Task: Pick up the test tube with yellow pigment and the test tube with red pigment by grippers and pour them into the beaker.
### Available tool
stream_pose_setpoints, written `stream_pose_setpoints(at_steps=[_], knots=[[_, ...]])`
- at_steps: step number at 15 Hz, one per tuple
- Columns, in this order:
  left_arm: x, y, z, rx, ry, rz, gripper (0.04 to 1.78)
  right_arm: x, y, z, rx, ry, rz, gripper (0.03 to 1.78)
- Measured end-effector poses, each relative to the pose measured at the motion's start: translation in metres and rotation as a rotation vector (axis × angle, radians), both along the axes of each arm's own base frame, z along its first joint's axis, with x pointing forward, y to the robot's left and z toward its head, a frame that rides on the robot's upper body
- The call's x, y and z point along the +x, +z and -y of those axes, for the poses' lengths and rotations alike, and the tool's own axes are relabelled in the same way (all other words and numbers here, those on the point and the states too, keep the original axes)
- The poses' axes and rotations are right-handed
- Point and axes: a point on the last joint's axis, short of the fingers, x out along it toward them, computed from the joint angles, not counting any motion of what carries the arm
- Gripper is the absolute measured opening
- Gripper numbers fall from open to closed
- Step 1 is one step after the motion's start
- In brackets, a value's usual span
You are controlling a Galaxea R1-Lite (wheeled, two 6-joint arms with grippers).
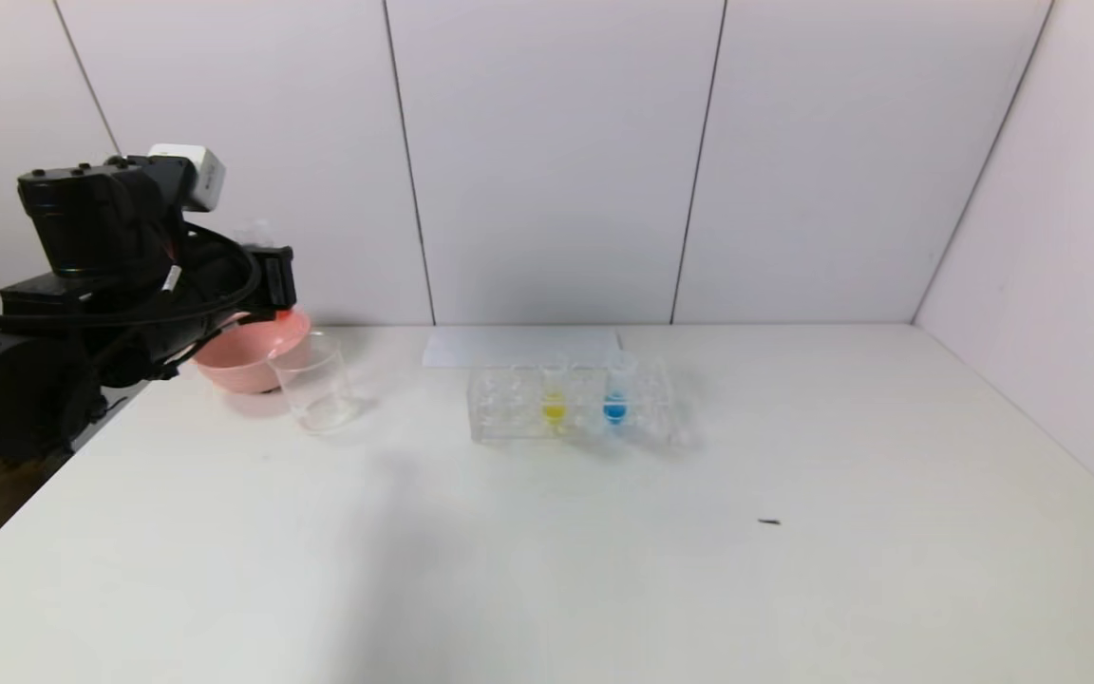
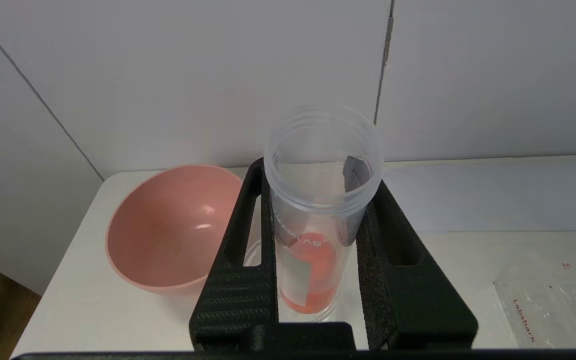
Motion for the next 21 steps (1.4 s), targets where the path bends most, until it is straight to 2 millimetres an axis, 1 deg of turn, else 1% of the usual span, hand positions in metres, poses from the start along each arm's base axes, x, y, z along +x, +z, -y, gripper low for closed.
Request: stream_pose_setpoints(at_steps=[3,5,9,12,16,21], knots=[[-0.003,0.002,-0.021,-0.022,-0.02,-0.025,0.46,0.0,0.0,0.0,0.0,0.0,0.0,1.7],[-0.004,0.003,-0.034,-0.024,-0.001,-0.027,0.46,0.0,0.0,0.0,0.0,0.0,0.0,1.7],[-0.005,0.002,-0.054,-0.026,0.018,-0.04,0.46,0.0,0.0,0.0,0.0,0.0,0.0,1.7],[-0.005,-0.001,-0.064,-0.032,-0.001,-0.057,0.46,0.0,0.0,0.0,0.0,0.0,0.0,1.7],[-0.005,-0.007,-0.069,-0.034,-0.013,-0.076,0.46,0.0,0.0,0.0,0.0,0.0,0.0,1.7],[-0.001,-0.015,-0.081,-0.041,-0.052,-0.102,0.46,0.0,0.0,0.0,0.0,0.0,0.0,1.7]])
